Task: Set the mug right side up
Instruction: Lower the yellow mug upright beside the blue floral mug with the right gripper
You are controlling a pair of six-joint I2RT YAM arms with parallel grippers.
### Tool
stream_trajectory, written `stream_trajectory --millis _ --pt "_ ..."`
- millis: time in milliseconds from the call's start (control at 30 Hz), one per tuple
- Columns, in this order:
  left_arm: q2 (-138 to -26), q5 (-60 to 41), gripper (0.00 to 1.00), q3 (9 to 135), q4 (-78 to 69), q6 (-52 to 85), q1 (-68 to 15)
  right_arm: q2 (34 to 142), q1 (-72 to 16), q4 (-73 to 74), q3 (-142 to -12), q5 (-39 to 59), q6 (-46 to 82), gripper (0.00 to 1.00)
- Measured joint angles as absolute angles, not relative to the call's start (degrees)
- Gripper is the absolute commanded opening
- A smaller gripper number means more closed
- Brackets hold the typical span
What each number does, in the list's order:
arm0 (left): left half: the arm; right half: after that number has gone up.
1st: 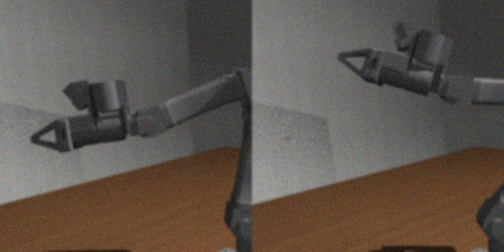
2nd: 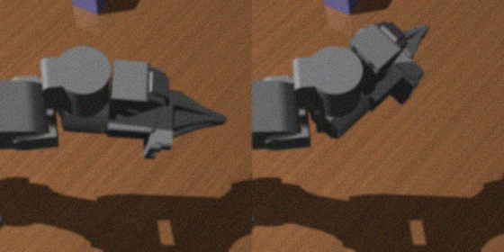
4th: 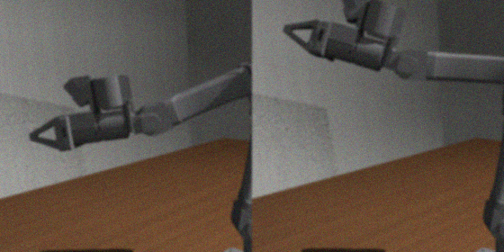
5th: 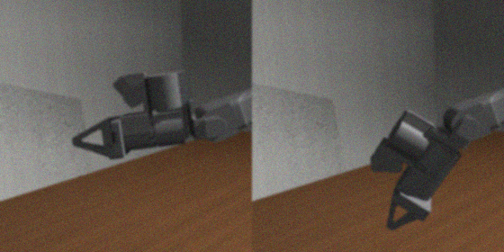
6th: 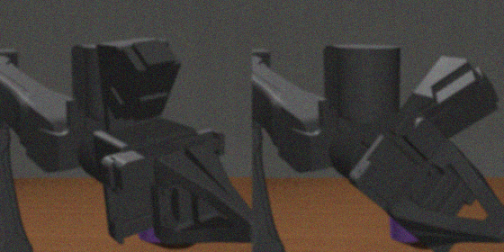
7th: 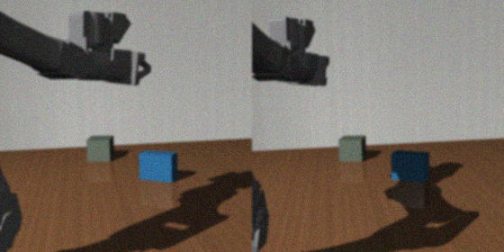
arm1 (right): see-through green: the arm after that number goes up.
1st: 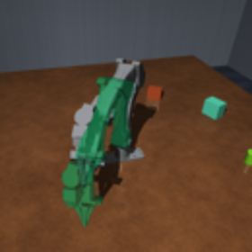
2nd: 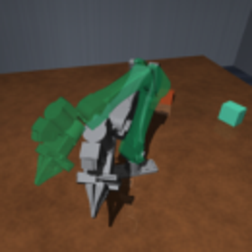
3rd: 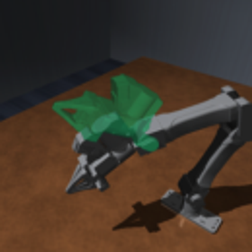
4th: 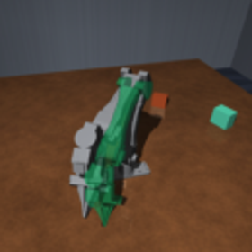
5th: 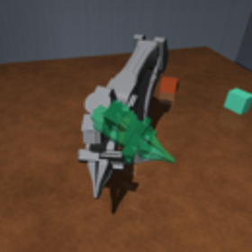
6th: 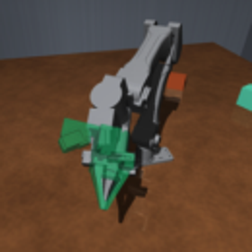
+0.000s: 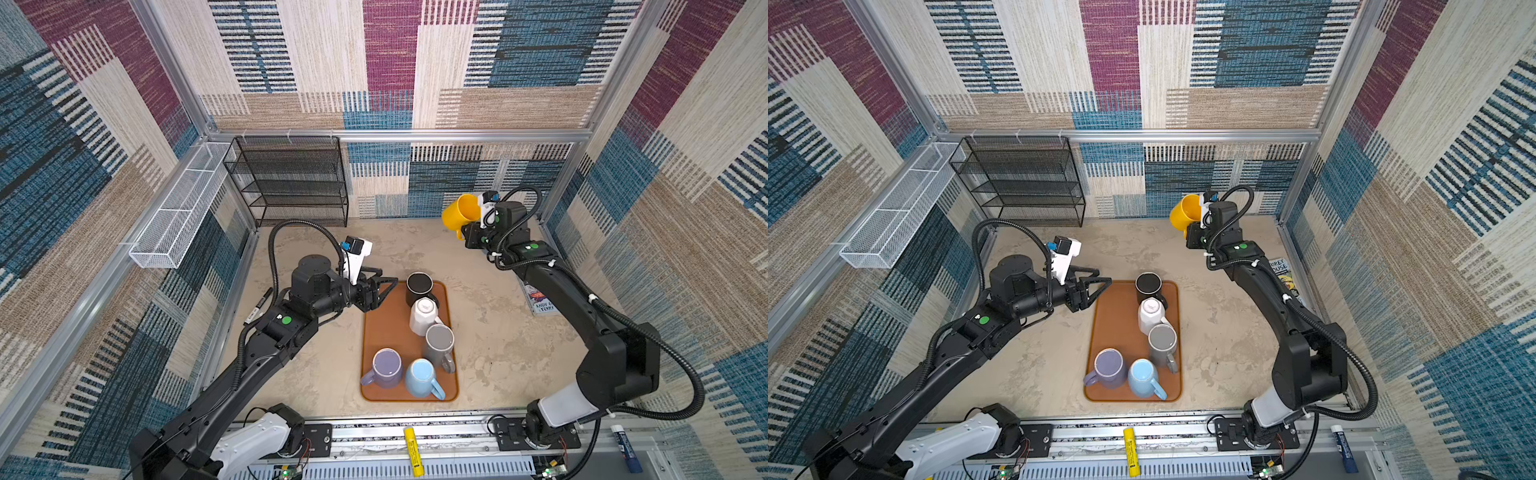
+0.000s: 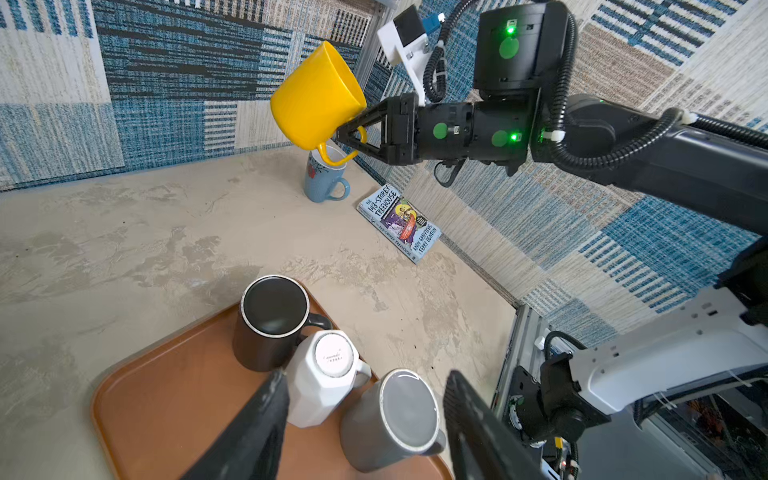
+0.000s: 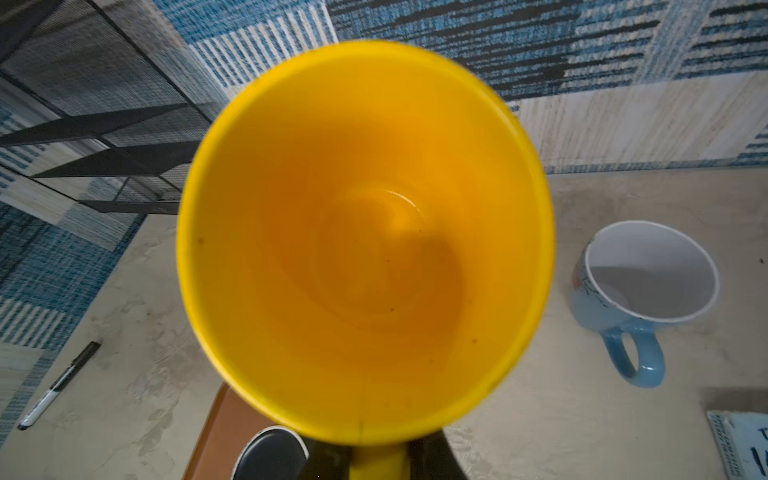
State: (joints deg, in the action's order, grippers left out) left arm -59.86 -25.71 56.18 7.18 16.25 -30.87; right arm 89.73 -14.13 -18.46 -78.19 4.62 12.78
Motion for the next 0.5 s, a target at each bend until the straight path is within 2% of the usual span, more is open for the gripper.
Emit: stream_trajectory --millis 500 --pt "-60.1 -25.9 0.6 56.8 8.0 14.6 -30.9 102.8 -13.4 -24.0 -85.3 -5.2 11.9 0.0"
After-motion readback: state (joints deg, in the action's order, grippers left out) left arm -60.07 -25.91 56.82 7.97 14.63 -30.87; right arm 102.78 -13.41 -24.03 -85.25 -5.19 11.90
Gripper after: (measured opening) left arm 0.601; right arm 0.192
